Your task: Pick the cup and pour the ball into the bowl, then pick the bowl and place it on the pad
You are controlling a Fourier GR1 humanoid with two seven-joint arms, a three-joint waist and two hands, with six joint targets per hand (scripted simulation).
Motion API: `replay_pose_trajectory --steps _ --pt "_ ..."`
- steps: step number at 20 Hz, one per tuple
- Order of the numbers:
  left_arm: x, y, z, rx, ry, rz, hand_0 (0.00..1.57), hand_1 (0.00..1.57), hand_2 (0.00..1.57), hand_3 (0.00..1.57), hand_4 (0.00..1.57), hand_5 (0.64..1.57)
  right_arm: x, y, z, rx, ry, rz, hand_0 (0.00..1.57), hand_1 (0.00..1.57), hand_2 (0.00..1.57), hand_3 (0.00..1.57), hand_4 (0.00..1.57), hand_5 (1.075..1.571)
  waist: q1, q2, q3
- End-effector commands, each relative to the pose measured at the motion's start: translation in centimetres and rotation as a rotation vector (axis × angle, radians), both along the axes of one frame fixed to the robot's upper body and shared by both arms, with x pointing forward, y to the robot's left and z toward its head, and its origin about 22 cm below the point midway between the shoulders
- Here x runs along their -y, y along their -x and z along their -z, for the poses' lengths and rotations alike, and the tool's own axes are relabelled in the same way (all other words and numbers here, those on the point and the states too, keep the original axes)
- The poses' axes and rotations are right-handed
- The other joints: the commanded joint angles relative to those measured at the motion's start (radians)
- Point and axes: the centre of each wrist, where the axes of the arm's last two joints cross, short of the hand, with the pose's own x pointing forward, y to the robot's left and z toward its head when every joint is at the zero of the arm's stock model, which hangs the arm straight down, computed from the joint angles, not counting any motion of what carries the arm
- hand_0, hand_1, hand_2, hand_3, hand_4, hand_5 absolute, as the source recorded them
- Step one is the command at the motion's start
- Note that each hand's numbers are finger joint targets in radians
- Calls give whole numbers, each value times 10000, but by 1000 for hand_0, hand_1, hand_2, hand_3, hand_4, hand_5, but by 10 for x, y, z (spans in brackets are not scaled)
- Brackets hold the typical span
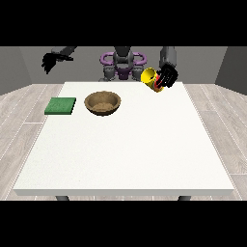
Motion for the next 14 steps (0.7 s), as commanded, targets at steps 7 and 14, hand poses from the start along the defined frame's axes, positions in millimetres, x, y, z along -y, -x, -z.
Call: replay_pose_trajectory --steps 7,14 --pt "77 -6 -3 -366 -2590 52 1498 1498 1571 1571 1523 1241 21 12 18 -523 -32 253 0 0 0 0 0 1570 168 -630 -7" --pt "118 -13 -13 25 -6402 233 1538 1538 1571 1571 1485 1334 19 12 21 -1018 -134 -235 0 0 0 0 0 1571 -351 -1192 -6"
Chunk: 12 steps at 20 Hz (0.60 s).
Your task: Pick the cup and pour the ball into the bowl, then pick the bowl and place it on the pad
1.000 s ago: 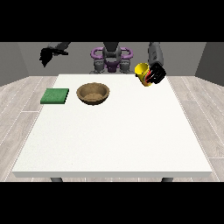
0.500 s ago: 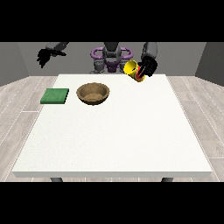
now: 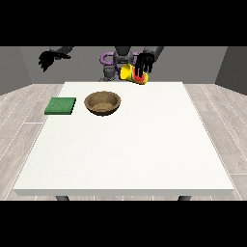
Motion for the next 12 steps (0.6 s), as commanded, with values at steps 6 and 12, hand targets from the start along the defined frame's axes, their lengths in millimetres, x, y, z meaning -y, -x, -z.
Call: replay_pose_trajectory --steps 6,12 --pt "85 13 3 165 -4818 1513 1498 1498 1571 1571 1571 1056 0 -11 -3 114 -202 -75 0 0 0 0 0 1571 -165 100 -3" --pt "103 18 10 914 -9135 1938 1520 1520 1571 1571 1504 1232 0 -12 3 59 -77 9 0 0 0 0 0 1571 -18 82 2"
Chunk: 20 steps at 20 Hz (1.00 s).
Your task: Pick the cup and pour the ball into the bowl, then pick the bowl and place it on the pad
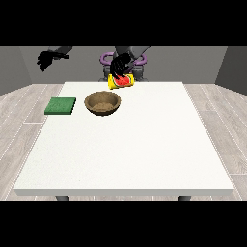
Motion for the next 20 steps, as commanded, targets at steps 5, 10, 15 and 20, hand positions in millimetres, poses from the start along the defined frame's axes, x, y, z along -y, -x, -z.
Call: replay_pose_trajectory --steps 5,10,15,20 --pt "13 14 21 326 -3465 648 1451 1451 1571 1571 1529 1143 4 8 7 -147 89 286 0 0 0 0 0 1571 225 -242 -18" --pt "20 0 -15 678 -3513 789 1446 1446 1571 1571 1529 1134 0 -7 -4 -224 -30 106 0 0 0 0 0 1569 323 203 -22" --pt "-1 -4 -31 -135 4197 -1213 1306 1306 1571 1571 1571 1069 -5 6 12 -788 -261 899 0 0 0 0 0 1567 1258 -190 -120" --pt "-20 6 -17 -983 9831 -1924 1023 1023 1257 941 1391 1300 -5 10 15 -821 -248 1490 0 0 0 0 225 1565 1859 99 -157"
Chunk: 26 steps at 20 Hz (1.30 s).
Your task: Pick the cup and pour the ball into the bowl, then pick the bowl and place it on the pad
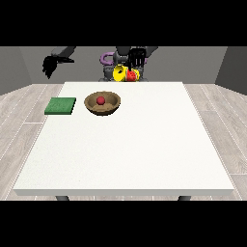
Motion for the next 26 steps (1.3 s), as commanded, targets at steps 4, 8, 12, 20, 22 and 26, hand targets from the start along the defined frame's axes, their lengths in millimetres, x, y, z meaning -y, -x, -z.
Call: replay_pose_trajectory --steps 4,8,12,20,22,26 --pt "-39 17 15 -814 8494 -1889 0 0 0 0 419 1561 -36 -22 -3 728 -504 -199 0 0 0 0 354 1567 -89 1273 -164" --pt "-51 32 14 -995 11304 -409 0 0 0 0 0 1556 -70 -45 -14 1043 -340 -265 0 0 0 0 293 1570 257 1790 -81" --pt "-64 45 21 -1287 12965 1520 0 0 0 0 0 1565 -96 -49 -8 875 -380 555 0 0 0 0 213 1571 753 2096 40" --pt "-104 68 55 -2106 13269 2307 0 0 0 0 0 1564 -119 -62 11 439 -680 1249 0 0 0 0 315 1569 1169 1908 99" --pt "-115 57 31 -2130 12998 2881 0 0 0 0 0 1564 -125 -61 24 643 -724 1716 0 0 0 0 285 1567 1377 2233 102" --pt "-131 55 16 -1442 12830 3486 0 0 0 0 0 1564 -112 -66 28 1336 -837 1926 0 0 0 0 244 1566 1562 2878 104"
